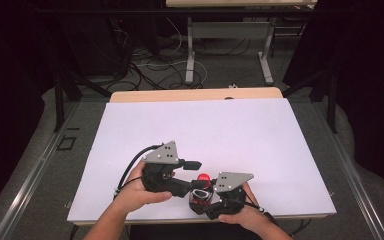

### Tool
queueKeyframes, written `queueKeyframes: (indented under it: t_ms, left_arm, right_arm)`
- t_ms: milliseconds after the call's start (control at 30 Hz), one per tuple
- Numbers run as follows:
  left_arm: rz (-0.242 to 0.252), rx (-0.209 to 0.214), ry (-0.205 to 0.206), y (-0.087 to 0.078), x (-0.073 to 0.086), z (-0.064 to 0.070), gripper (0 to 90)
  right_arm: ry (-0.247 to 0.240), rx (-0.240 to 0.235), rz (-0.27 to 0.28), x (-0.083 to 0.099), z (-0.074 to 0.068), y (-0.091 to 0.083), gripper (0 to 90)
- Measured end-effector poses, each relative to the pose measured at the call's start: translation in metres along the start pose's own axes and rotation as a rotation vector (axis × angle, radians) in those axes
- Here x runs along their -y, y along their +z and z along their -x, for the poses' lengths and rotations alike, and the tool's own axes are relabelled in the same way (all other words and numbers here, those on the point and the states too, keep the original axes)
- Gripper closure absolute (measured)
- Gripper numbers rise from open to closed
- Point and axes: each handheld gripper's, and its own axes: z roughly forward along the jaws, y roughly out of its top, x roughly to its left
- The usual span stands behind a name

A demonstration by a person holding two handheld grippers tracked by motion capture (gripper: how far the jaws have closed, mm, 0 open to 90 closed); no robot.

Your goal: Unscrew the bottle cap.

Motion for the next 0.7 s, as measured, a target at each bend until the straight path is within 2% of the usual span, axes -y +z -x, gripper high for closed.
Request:
queueKeyframes:
  t_ms: [33, 67, 200, 267, 333, 433, 500, 633, 700]
  left_arm:
    - [-0.011, 0.029, -0.004, 0.001, 0.0, -0.002, 47.7]
    - [-0.013, 0.061, -0.002, 0.002, 0.0, -0.004, 48.5]
    - [-0.041, 0.208, 0.032, 0.007, 0.0, -0.008, 54.0]
    - [-0.069, 0.23, 0.062, 0.009, 0.0, -0.01, 57.6]
    - [-0.073, 0.244, 0.073, 0.009, 0.0, -0.011, 59.9]
    - [-0.056, 0.229, 0.078, 0.009, 0.002, -0.011, 60.7]
    - [-0.04, 0.209, 0.064, 0.009, 0.003, -0.01, 61.0]
    - [-0.011, 0.101, 0.04, 0.01, 0.005, -0.003, 61.5]
    - [0.008, 0.014, 0.006, 0.012, 0.006, 0.003, 61.6]
  right_arm:
    - [-0.01, -0.01, -0.011, 0.0, -0.001, 0.0, 29.1]
    - [-0.014, -0.019, 0.0, 0.0, -0.002, 0.0, 29.1]
    - [-0.044, -0.065, -0.008, -0.001, -0.004, -0.001, 29.1]
    - [-0.064, -0.091, -0.014, -0.001, -0.005, -0.001, 29.1]
    - [-0.065, -0.11, -0.017, -0.001, -0.006, 0.0, 29.1]
    - [-0.068, -0.103, -0.018, -0.001, -0.006, -0.001, 29.2]
    - [-0.072, -0.095, -0.014, -0.001, -0.005, -0.001, 29.2]
    - [-0.051, -0.043, -0.014, -0.002, -0.003, -0.001, 29.3]
    - [-0.028, 0.003, -0.015, -0.002, -0.003, -0.002, 29.3]
